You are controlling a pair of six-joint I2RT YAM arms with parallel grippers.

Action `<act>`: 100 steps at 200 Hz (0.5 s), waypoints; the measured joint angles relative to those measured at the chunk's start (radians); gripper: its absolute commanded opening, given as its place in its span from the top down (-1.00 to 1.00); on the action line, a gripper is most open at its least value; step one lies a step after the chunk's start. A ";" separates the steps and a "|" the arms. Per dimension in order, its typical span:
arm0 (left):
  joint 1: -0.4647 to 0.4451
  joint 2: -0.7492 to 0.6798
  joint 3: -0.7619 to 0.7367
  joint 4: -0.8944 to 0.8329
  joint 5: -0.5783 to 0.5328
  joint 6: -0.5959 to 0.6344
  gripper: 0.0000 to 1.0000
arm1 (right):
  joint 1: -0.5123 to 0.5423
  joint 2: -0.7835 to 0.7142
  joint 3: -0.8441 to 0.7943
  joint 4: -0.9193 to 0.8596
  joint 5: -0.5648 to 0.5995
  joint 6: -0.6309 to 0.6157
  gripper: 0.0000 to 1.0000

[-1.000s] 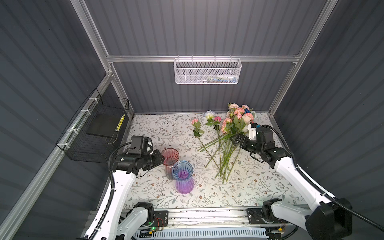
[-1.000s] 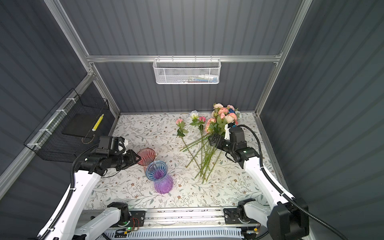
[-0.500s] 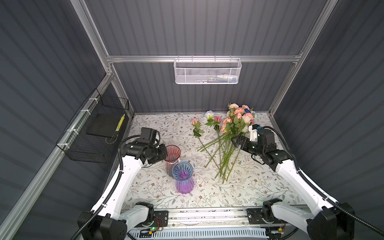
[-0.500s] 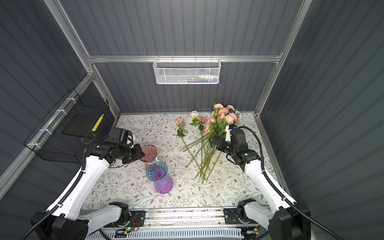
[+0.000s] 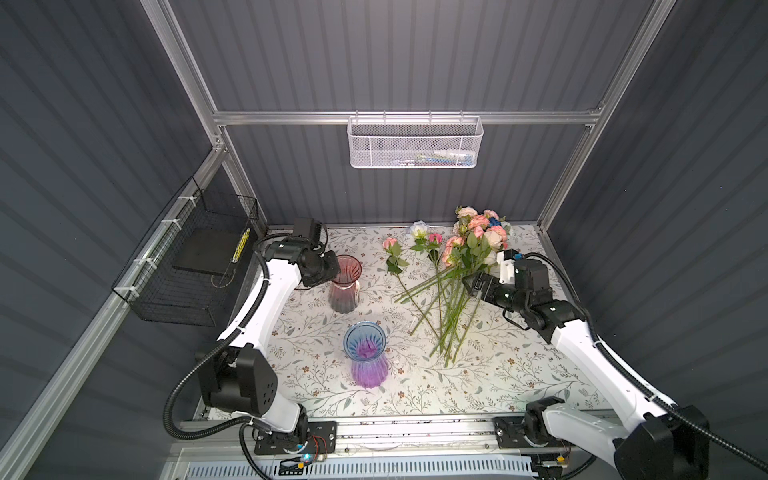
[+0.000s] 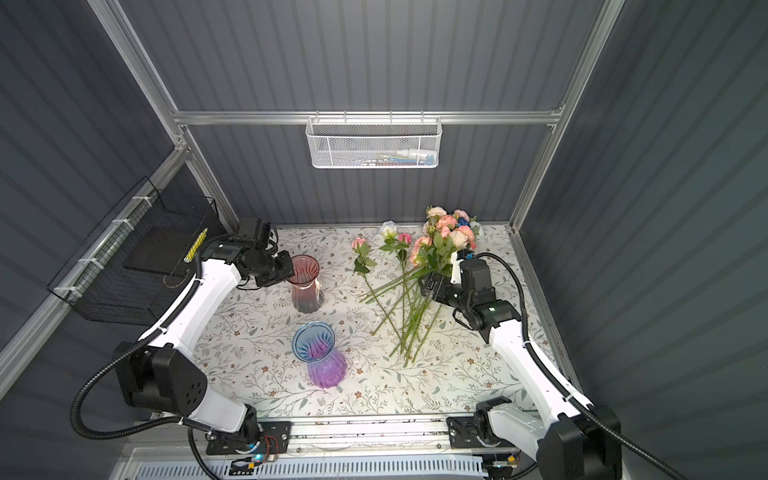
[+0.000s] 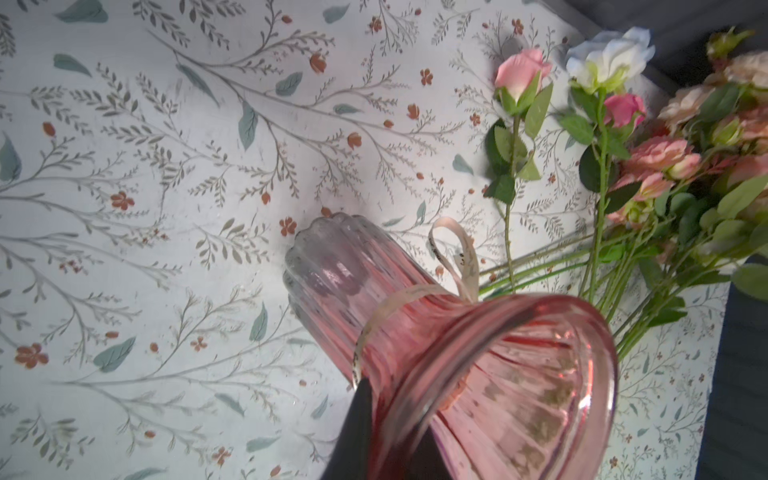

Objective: Arrange the flowers into the vase

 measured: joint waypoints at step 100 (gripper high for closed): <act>0.062 0.254 0.235 0.129 0.058 -0.014 0.20 | 0.000 0.000 0.000 -0.046 0.005 -0.015 -0.98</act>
